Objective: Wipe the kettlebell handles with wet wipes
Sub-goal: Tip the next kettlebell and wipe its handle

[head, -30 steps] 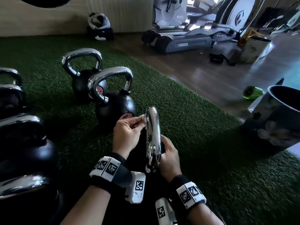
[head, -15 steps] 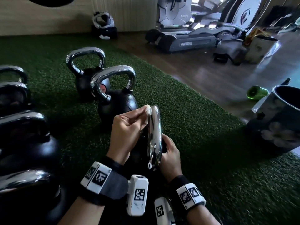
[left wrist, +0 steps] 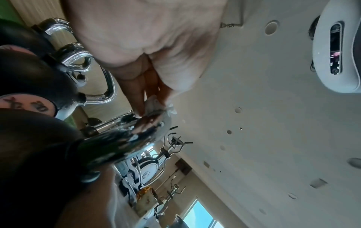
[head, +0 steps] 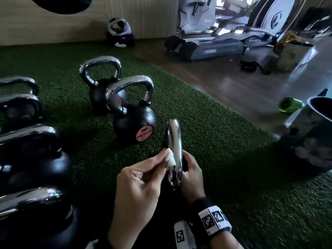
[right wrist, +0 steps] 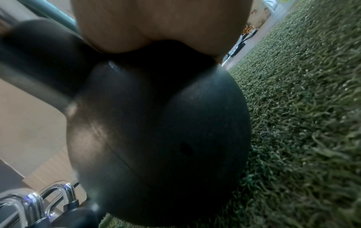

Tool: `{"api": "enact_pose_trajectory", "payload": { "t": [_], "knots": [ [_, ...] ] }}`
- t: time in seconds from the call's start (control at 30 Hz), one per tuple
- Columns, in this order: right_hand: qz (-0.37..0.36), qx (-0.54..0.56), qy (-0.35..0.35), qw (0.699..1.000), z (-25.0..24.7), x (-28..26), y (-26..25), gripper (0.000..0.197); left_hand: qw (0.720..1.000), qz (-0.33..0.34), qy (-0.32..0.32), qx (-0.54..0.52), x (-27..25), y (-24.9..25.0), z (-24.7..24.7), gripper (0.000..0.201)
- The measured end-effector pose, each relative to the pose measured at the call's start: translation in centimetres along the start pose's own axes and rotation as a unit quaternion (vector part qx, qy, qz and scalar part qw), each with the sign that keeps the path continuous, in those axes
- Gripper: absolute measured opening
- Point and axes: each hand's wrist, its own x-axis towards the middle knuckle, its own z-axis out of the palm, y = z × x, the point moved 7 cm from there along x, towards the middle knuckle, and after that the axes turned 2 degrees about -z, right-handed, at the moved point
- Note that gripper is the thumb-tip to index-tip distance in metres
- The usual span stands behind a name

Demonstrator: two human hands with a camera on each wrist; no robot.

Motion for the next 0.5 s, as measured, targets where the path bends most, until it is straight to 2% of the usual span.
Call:
{"api": "enact_pose_trajectory", "payload": {
  "t": [0.2,0.33,0.5],
  "knots": [
    [-0.001,-0.005,0.010,1.000,-0.1,0.0,-0.2,0.040,0.998,0.053,0.001,0.022,-1.2,-0.6,0.0,0.027],
    [-0.012,-0.007,0.000,1.000,-0.1,0.0,-0.3,0.043,0.997,0.068,0.028,0.035,-3.6,-1.7,-0.3,0.029],
    [-0.013,0.002,-0.001,1.000,-0.1,0.0,-0.4,0.041,0.993,0.102,0.052,0.032,-3.9,-2.2,-0.2,0.031]
  ]
}}
